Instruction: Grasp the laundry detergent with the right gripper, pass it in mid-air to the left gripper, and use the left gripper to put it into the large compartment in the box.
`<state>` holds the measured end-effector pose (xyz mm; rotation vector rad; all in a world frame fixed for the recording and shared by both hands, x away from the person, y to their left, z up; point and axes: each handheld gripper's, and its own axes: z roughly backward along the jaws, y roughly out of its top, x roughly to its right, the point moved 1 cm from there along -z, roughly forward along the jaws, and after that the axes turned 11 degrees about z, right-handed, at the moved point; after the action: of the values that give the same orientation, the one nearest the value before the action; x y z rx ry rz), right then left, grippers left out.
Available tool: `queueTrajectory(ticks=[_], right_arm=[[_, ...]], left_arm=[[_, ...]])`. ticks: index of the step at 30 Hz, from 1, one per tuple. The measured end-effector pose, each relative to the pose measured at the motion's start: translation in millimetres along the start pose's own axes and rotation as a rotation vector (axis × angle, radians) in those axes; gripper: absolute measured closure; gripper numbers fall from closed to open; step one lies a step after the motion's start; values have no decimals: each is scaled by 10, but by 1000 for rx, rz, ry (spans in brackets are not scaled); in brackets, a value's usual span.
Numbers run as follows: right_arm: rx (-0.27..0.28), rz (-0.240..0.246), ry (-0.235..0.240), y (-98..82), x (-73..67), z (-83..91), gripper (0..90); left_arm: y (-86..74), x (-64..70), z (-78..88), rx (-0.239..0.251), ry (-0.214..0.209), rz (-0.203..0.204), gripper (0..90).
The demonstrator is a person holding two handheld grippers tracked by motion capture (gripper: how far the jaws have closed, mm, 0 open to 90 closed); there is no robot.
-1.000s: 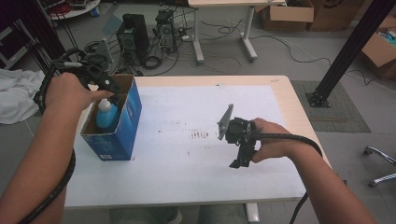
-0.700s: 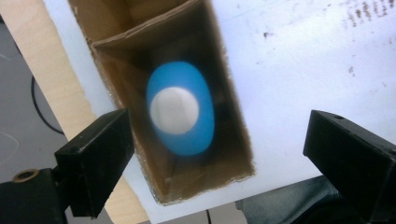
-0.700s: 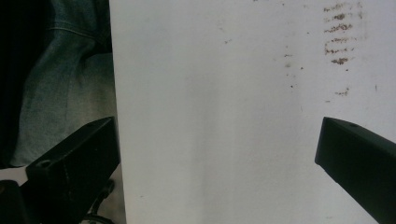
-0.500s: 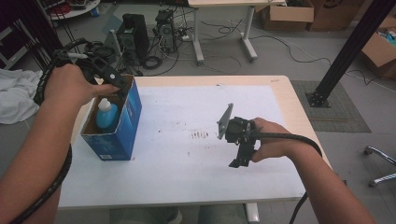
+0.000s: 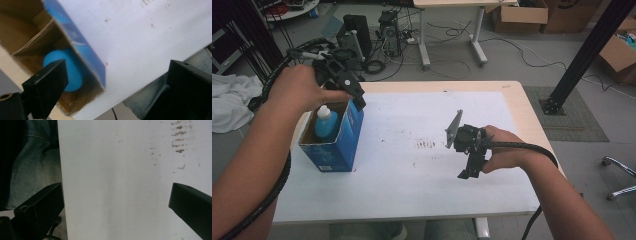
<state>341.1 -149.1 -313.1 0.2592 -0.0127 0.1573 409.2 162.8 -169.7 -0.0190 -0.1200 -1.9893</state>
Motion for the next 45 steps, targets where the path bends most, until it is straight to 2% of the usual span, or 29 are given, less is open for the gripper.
queueTrajectory(ticks=[1,3,8,14,17,20,21,24,28,36,45], right_arm=[[1,0,-1,1,0,4,0],[-2,0,-3,0,-2,14,0],[-5,-9,-1,-21,-8,29,0],[-16,-10,1,-42,-6,44,0],[-22,-13,4,-53,5,52,0],[-24,-18,5,-59,20,56,0],[-24,-19,6,-60,25,56,0],[-28,-18,11,-63,48,41,0],[-30,-18,15,-53,77,23,0],[-30,-15,20,-38,94,12,0],[-30,-11,24,-32,100,3,0]], left_arm=[[3,29,-11,-7,-10,-9,37],[9,99,-42,-37,-21,-64,25],[21,277,-137,-85,-37,-236,3],[55,427,-265,-115,-46,-373,2],[45,514,-333,-151,-68,-468,2],[-25,659,-465,-220,-72,-635,4],[-48,694,-509,-241,-86,-669,4],[-51,757,-605,-253,-112,-713,3],[-44,796,-694,-263,-116,-739,1],[-50,838,-702,-256,-125,-766,1],[-55,867,-656,-244,-137,-773,1]])
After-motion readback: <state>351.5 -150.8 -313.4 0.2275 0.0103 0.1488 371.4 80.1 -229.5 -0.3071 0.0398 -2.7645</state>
